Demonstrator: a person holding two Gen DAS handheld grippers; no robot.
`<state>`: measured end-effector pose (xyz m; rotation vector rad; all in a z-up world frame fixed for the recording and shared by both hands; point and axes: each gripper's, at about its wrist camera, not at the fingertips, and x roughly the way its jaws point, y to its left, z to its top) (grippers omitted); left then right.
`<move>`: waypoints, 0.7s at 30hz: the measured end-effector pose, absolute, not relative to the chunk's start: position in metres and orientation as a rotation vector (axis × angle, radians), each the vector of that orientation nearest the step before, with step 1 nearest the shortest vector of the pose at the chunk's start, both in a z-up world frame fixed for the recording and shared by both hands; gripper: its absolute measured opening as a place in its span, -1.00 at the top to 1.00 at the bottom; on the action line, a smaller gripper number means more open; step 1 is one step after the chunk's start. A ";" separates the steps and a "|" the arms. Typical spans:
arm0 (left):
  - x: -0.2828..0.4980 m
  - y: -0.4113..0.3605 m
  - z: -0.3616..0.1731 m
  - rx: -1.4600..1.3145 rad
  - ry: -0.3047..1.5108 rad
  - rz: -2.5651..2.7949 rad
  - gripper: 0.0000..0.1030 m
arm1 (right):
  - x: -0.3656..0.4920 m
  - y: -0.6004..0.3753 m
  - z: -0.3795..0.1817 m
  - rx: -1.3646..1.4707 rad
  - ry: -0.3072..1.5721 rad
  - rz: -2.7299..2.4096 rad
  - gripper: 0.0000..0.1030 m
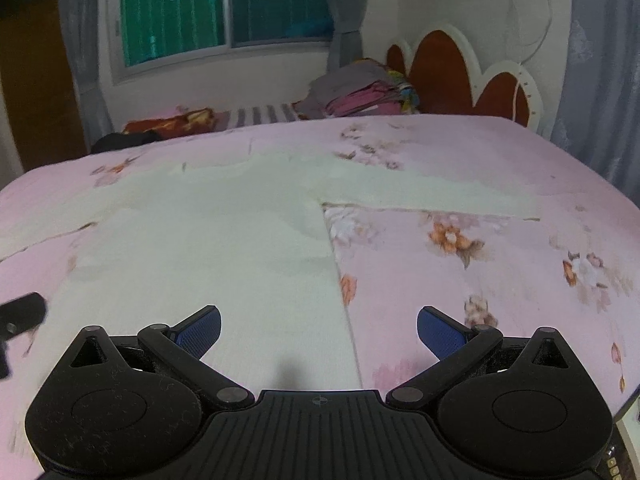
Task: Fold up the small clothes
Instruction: 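Move the right tool down to the side edge of the sweater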
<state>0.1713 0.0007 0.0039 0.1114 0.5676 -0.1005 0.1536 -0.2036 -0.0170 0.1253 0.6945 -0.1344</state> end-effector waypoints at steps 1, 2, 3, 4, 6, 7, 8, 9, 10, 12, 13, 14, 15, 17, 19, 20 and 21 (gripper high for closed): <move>0.179 -0.001 0.005 0.134 0.559 -0.080 -1.00 | 0.160 -0.205 -0.016 0.126 0.687 -0.149 -1.00; 0.187 -0.002 0.005 0.153 0.553 -0.067 -1.00 | 0.168 -0.207 -0.016 0.124 0.677 -0.165 -1.00; 0.194 -0.004 0.005 0.173 0.538 -0.043 -1.00 | 0.174 -0.210 -0.015 0.125 0.666 -0.175 -1.00; 0.200 -0.005 0.006 0.183 0.523 -0.029 -1.00 | 0.180 -0.213 -0.014 0.129 0.661 -0.181 -1.00; 0.213 -0.004 0.006 0.164 0.522 -0.061 -1.00 | 0.192 -0.219 -0.014 0.151 0.638 -0.197 -1.00; 0.219 -0.002 0.006 0.143 0.536 -0.085 -1.00 | 0.196 -0.222 -0.014 0.164 0.617 -0.204 -1.00; 0.225 -0.002 0.005 0.125 0.547 -0.103 -1.00 | 0.202 -0.225 -0.014 0.170 0.611 -0.206 -1.00; 0.231 -0.003 0.003 0.113 0.553 -0.115 -1.00 | 0.207 -0.228 -0.014 0.174 0.615 -0.216 -1.00; 0.236 -0.005 0.001 0.117 0.557 -0.119 -1.00 | 0.213 -0.232 -0.014 0.178 0.617 -0.236 -1.00; 0.247 -0.013 -0.005 0.148 0.589 -0.136 -1.00 | 0.223 -0.243 -0.015 0.178 0.638 -0.261 -1.00; 0.250 -0.018 -0.007 0.155 0.596 -0.144 -1.00 | 0.225 -0.248 -0.016 0.184 0.650 -0.265 -1.00; 0.252 -0.021 -0.010 0.155 0.599 -0.152 -1.00 | 0.230 -0.256 -0.017 0.203 0.662 -0.273 -1.00; 0.255 -0.027 -0.011 0.152 0.603 -0.157 -0.99 | 0.233 -0.264 -0.018 0.217 0.667 -0.283 -1.00; 0.260 -0.036 -0.014 0.148 0.607 -0.156 -0.99 | 0.238 -0.279 -0.020 0.222 0.670 -0.314 -1.00; 0.269 -0.042 -0.016 0.135 0.615 -0.156 -0.99 | 0.243 -0.293 -0.023 0.207 0.668 -0.340 -1.00; 0.274 -0.046 -0.017 0.125 0.623 -0.155 -0.99 | 0.248 -0.302 -0.026 0.201 0.668 -0.347 -1.00; 0.279 -0.049 -0.018 0.118 0.633 -0.152 -0.99 | 0.253 -0.311 -0.028 0.201 0.672 -0.353 -1.00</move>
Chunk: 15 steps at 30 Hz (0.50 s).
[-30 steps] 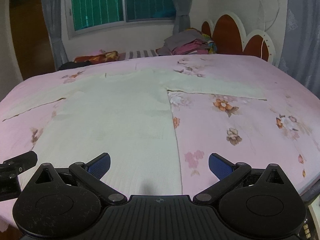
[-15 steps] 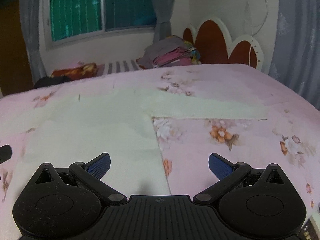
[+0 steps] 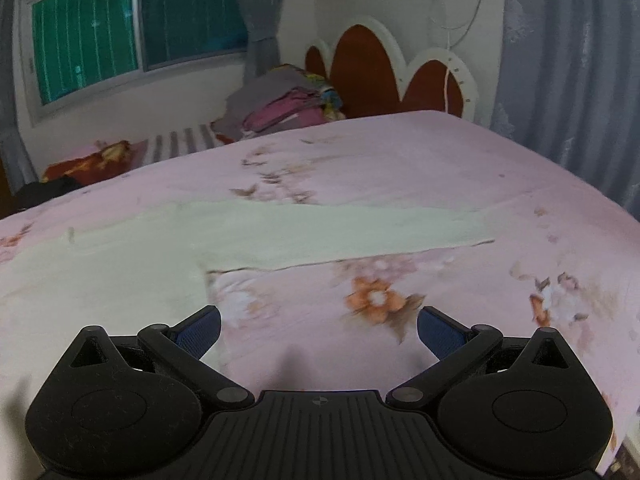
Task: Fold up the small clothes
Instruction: 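Move the right tool down to the side edge of the sweater, then grasp the sweater side with the right tool, fold it over the body, release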
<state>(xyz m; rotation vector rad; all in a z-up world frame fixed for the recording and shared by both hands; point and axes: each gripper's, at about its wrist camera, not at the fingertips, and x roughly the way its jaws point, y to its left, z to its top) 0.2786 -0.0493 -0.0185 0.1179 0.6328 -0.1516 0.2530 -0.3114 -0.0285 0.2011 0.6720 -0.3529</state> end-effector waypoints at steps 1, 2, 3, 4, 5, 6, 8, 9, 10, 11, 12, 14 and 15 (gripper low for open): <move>0.283 -0.053 -0.019 0.109 0.640 -0.143 -0.99 | 0.257 -0.319 -0.031 0.206 0.675 -0.353 -1.00; 0.287 -0.057 -0.019 0.101 0.642 -0.132 -0.99 | 0.262 -0.331 -0.034 0.216 0.678 -0.352 -1.00; 0.292 -0.061 -0.020 0.096 0.641 -0.119 -0.99 | 0.267 -0.341 -0.037 0.224 0.677 -0.352 -1.00; 0.296 -0.064 -0.022 0.097 0.646 -0.107 -0.99 | 0.271 -0.351 -0.038 0.230 0.669 -0.354 -1.00; 0.301 -0.069 -0.024 0.103 0.655 -0.097 -1.00 | 0.276 -0.363 -0.041 0.231 0.658 -0.361 -1.00; 0.306 -0.074 -0.026 0.110 0.666 -0.091 -0.99 | 0.279 -0.371 -0.044 0.234 0.653 -0.365 -1.00; 0.314 -0.085 -0.030 0.128 0.691 -0.080 -1.00 | 0.287 -0.397 -0.051 0.258 0.640 -0.388 -0.99; 0.318 -0.091 -0.032 0.138 0.700 -0.073 -0.99 | 0.290 -0.409 -0.054 0.273 0.636 -0.400 -0.99; 0.321 -0.096 -0.034 0.145 0.708 -0.070 -0.99 | 0.293 -0.423 -0.059 0.293 0.633 -0.420 -0.99; 0.323 -0.100 -0.036 0.150 0.716 -0.068 -0.99 | 0.296 -0.436 -0.063 0.311 0.629 -0.440 -0.99; 0.325 -0.104 -0.037 0.153 0.724 -0.066 -0.99 | 0.298 -0.448 -0.066 0.327 0.622 -0.456 -0.99; 0.328 -0.114 -0.041 0.163 0.741 -0.065 -0.99 | 0.301 -0.472 -0.071 0.359 0.613 -0.484 -0.14; 0.329 -0.119 -0.044 0.170 0.749 -0.066 -0.99 | 0.304 -0.483 -0.075 0.382 0.628 -0.500 -0.05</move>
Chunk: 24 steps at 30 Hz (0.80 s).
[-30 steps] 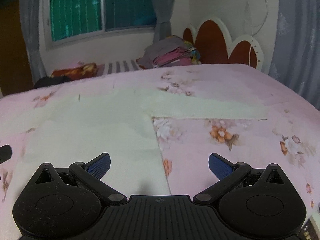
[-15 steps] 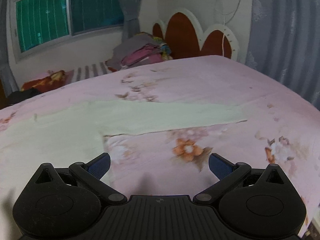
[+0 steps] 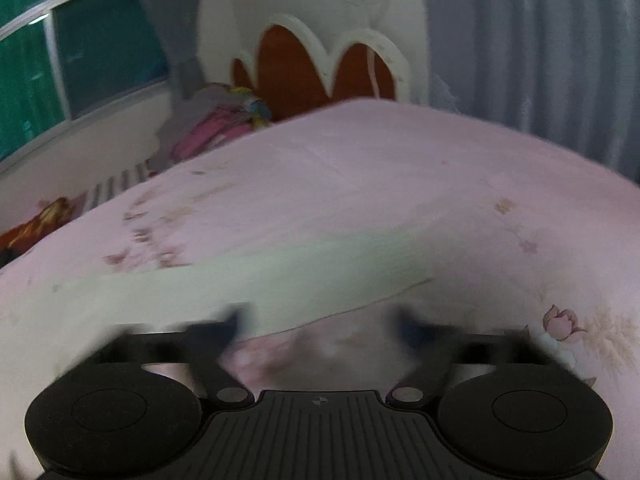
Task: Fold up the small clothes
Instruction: 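Grasp the sweater side with the right tool, fold it over the body, release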
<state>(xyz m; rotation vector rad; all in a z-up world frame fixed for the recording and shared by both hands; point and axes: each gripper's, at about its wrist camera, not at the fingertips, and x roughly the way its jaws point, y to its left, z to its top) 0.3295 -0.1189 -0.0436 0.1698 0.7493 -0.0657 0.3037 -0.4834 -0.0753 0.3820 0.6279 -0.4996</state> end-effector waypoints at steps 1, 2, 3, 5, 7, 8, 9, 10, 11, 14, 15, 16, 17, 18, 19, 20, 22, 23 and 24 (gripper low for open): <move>0.331 -0.123 -0.045 0.173 0.756 -0.066 -1.00 | 0.306 -0.495 -0.079 0.413 0.637 -0.513 -0.05; 0.332 -0.127 -0.047 0.173 0.764 -0.066 -0.99 | 0.307 -0.508 -0.084 0.448 0.635 -0.525 -0.05; 0.334 -0.131 -0.047 0.172 0.771 -0.068 -0.99 | 0.306 -0.518 -0.086 0.474 0.626 -0.532 -0.05; 0.336 -0.137 -0.049 0.176 0.776 -0.068 -0.99 | 0.306 -0.533 -0.091 0.509 0.623 -0.545 -0.05; 0.338 -0.143 -0.051 0.183 0.780 -0.070 -0.99 | 0.309 -0.548 -0.100 0.564 0.637 -0.539 -0.05; 0.339 -0.146 -0.051 0.186 0.783 -0.070 -0.99 | 0.309 -0.555 -0.103 0.591 0.642 -0.536 -0.05; 0.340 -0.149 -0.051 0.188 0.784 -0.069 -0.99 | 0.311 -0.560 -0.106 0.612 0.647 -0.534 -0.02; 0.340 -0.150 -0.050 0.186 0.784 -0.068 -0.99 | 0.311 -0.565 -0.109 0.632 0.650 -0.533 0.14; 0.341 -0.151 -0.048 0.184 0.784 -0.068 -0.99 | 0.311 -0.569 -0.111 0.650 0.652 -0.532 0.24; 0.344 -0.150 -0.044 0.180 0.776 -0.063 -0.99 | 0.310 -0.576 -0.112 0.659 0.645 -0.532 0.34; 0.345 -0.151 -0.042 0.182 0.772 -0.059 -0.99 | 0.309 -0.579 -0.112 0.666 0.643 -0.532 0.34; 0.347 -0.152 -0.041 0.183 0.769 -0.052 -0.99 | 0.308 -0.581 -0.112 0.679 0.637 -0.531 0.34; 0.348 -0.149 -0.040 0.180 0.767 -0.043 -0.99 | 0.306 -0.584 -0.112 0.692 0.632 -0.530 0.34; 0.349 -0.146 -0.039 0.175 0.765 -0.035 -0.99 | 0.308 -0.586 -0.113 0.703 0.630 -0.530 0.34; 0.350 -0.143 -0.038 0.168 0.763 -0.026 -0.99 | 0.308 -0.589 -0.113 0.711 0.625 -0.529 0.34; 0.351 -0.140 -0.037 0.163 0.763 -0.019 -0.99 | 0.308 -0.591 -0.113 0.716 0.621 -0.529 0.34; 0.352 -0.130 -0.035 0.151 0.763 -0.002 -0.99 | 0.310 -0.591 -0.114 0.700 0.618 -0.530 0.48; 0.352 -0.125 -0.035 0.146 0.760 0.005 -0.99 | 0.311 -0.592 -0.115 0.676 0.623 -0.537 0.64; 0.352 -0.120 -0.034 0.143 0.759 0.009 -0.99 | 0.313 -0.592 -0.115 0.663 0.628 -0.543 0.73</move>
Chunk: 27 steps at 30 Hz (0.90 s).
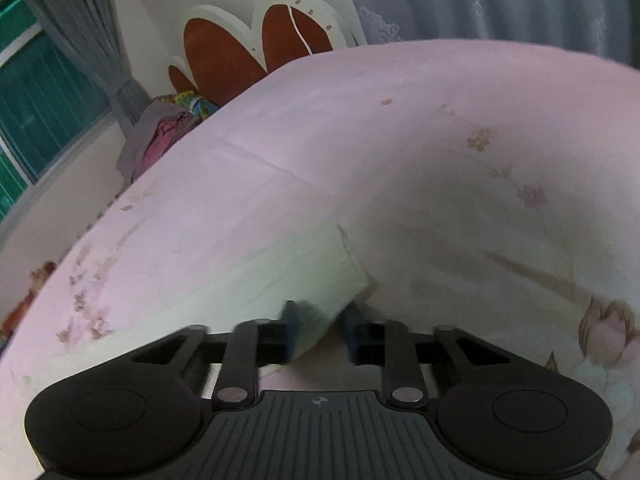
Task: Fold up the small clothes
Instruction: 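Grasp the sweater side with the right tool, fold it over the body, release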
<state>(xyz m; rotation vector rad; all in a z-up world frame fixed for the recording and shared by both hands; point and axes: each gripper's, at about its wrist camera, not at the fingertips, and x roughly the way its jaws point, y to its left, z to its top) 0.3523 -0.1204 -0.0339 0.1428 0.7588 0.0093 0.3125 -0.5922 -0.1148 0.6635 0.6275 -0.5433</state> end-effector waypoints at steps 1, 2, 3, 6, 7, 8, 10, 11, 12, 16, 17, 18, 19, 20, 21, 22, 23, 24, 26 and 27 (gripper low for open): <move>0.353 -0.113 -0.033 0.141 0.760 0.008 -1.00 | 0.313 -0.593 -0.114 0.655 0.631 -0.540 0.95; 0.354 -0.107 -0.034 0.144 0.771 0.006 -0.99 | 0.315 -0.593 -0.113 0.624 0.643 -0.529 0.95; 0.356 -0.102 -0.035 0.150 0.786 0.008 -0.99 | 0.319 -0.591 -0.114 0.592 0.661 -0.527 0.95; 0.363 -0.077 -0.043 0.156 0.838 0.026 -0.99 | 0.327 -0.576 -0.102 0.508 0.675 -0.528 0.95; 0.364 -0.069 -0.045 0.150 0.844 0.036 -0.99 | 0.329 -0.567 -0.096 0.483 0.658 -0.507 0.95; 0.365 -0.060 -0.046 0.143 0.846 0.053 -0.99 | 0.332 -0.556 -0.089 0.471 0.647 -0.480 0.95; 0.368 -0.038 -0.050 0.119 0.848 0.079 -0.99 | 0.339 -0.538 -0.083 0.476 0.650 -0.437 0.95; 0.369 -0.028 -0.052 0.100 0.852 0.077 -0.99 | 0.344 -0.525 -0.079 0.470 0.650 -0.415 0.95; 0.371 -0.018 -0.053 0.082 0.855 0.068 -0.99 | 0.348 -0.512 -0.075 0.463 0.647 -0.395 0.95; 0.374 0.015 -0.057 0.085 0.852 0.053 -0.99 | 0.371 -0.442 -0.057 0.434 0.640 -0.294 0.95; 0.373 0.023 -0.058 0.083 0.849 0.053 -0.99 | 0.377 -0.420 -0.054 0.423 0.643 -0.259 0.95; 0.373 0.034 -0.058 0.079 0.847 0.054 -0.99 | 0.383 -0.398 -0.051 0.405 0.647 -0.225 0.95; 0.372 0.043 -0.059 0.074 0.847 0.058 -0.99 | 0.391 -0.378 -0.050 0.384 0.651 -0.199 0.95; 0.371 0.052 -0.060 0.071 0.846 0.061 -0.99 | 0.397 -0.353 -0.048 0.360 0.655 -0.161 0.95; 0.369 0.060 -0.061 0.071 0.845 0.065 -0.99 | 0.406 -0.334 -0.048 0.347 0.660 -0.133 0.95; 0.368 0.071 -0.063 0.073 0.845 0.069 -0.99 | 0.413 -0.309 -0.047 0.327 0.666 -0.096 0.95; 0.367 0.078 -0.064 0.073 0.846 0.072 -0.99 | 0.418 -0.287 -0.047 0.301 0.670 -0.068 0.95; 0.365 0.086 -0.065 0.073 0.847 0.079 -0.99 | 0.423 -0.267 -0.048 0.280 0.673 -0.043 0.95; 0.360 0.102 -0.068 0.058 0.849 0.090 -0.99 | 0.433 -0.225 -0.054 0.228 0.690 0.010 0.95; 0.357 0.110 -0.069 0.049 0.850 0.094 -0.99 | 0.437 -0.213 -0.057 0.211 0.699 0.027 0.95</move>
